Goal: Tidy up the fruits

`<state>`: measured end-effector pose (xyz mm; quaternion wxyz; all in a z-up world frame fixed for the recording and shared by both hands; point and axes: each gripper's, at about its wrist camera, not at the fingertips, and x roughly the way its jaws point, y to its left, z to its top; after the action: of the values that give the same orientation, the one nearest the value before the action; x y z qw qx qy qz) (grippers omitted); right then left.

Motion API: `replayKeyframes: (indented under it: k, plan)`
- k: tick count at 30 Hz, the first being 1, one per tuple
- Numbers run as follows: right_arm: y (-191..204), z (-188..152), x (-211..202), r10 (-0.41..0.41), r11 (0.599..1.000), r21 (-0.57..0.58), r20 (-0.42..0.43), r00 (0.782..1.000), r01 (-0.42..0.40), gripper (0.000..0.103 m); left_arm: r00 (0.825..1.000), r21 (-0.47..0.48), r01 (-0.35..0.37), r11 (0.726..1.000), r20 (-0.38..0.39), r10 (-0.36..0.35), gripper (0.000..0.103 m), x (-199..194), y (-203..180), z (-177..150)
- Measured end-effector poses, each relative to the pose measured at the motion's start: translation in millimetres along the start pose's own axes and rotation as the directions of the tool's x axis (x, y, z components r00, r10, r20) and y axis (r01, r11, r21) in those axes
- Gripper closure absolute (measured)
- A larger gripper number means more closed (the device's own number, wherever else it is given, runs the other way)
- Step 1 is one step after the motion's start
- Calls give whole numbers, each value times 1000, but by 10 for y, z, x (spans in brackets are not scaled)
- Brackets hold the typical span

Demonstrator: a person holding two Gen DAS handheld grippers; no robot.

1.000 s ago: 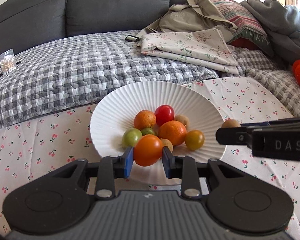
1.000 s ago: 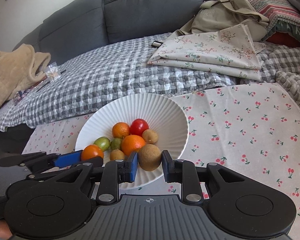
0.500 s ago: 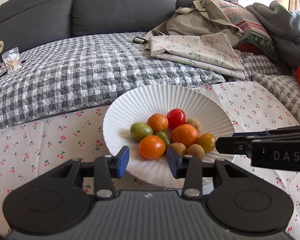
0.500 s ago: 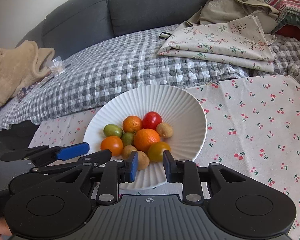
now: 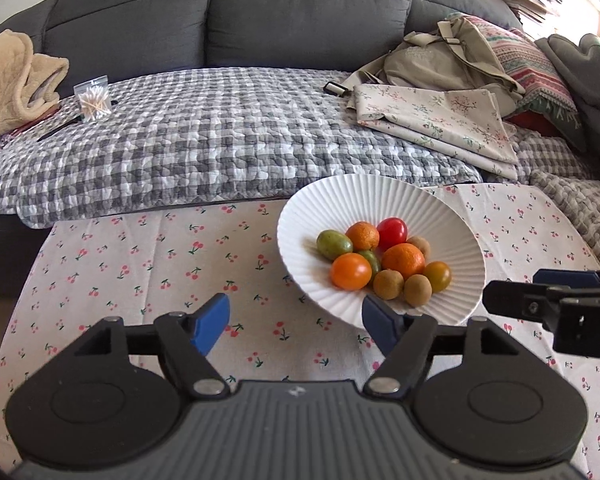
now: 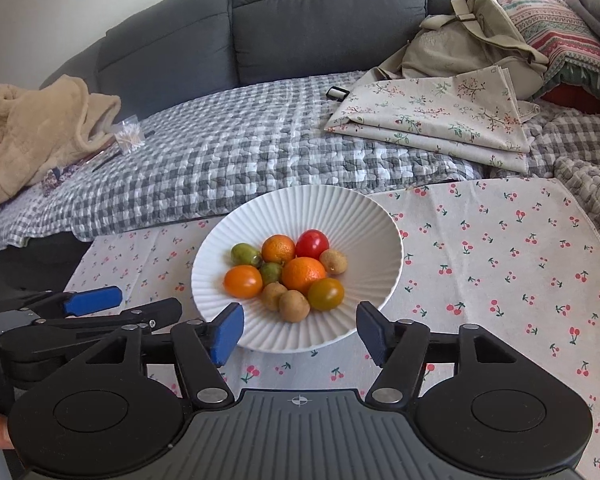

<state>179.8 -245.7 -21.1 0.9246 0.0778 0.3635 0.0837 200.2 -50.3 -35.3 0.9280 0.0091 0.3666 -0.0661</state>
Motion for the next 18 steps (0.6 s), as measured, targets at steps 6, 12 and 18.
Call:
replayKeyframes:
  k: [6,12,18]
  plan:
    - [241,-92,-309,-23,995,-91,56,998,28,21,999,-16,-38,999,39,38,18,-346,30,-60]
    - [334,-171,-523,-83,987,-126,103,991,96,13,996,-49,-65,997,62,68,14,-576,92,-154]
    - [460,-287,-752,-84,983,-153,130,988,104,6,996,-104,-49,993,74,57,8,-846,167,-291]
